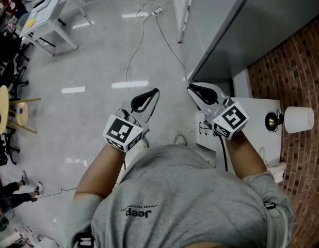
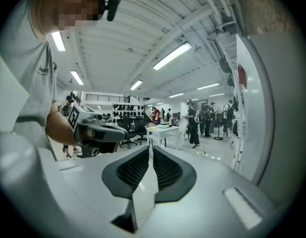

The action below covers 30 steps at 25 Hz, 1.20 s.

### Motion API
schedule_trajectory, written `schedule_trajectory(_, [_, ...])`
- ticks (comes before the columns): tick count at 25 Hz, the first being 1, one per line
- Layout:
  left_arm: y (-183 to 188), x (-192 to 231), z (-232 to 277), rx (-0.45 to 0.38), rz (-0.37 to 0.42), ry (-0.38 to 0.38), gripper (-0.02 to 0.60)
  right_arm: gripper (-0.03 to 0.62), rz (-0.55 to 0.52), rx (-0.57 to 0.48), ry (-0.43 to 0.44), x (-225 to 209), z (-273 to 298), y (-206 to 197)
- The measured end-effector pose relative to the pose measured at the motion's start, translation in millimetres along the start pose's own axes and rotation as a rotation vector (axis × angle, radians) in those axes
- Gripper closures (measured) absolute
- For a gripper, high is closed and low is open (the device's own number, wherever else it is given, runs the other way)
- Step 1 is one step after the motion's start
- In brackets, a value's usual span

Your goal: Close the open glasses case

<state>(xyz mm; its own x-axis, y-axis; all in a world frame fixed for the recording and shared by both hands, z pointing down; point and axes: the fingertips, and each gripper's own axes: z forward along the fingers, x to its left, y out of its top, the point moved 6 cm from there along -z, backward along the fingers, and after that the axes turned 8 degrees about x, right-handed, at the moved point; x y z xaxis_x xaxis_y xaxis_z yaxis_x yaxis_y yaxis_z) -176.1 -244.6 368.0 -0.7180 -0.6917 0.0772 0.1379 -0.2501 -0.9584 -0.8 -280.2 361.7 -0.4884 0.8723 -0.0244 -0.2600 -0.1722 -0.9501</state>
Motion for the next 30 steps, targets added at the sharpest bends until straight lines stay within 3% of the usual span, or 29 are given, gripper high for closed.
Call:
schedule_trajectory(2, [3.9,13.9,-24.0,-0.034,-0.008,0.043,0.583,0.585,0.027,-0.027,0.012,8.2,16.1,12.6])
schedule_trajectory(11, [7.8,62.9,-107.1,-0.071,-0.142,0.158,0.584,0.586,0.043,0.004,-0.012,32.7,69.7,36.5])
schedule_trajectory(30, [20.2,69.8,-115.5,-0.073,-0.122,0.138,0.584,0.586,0.073,0.041,-0.024,26.7,78.5,33.9])
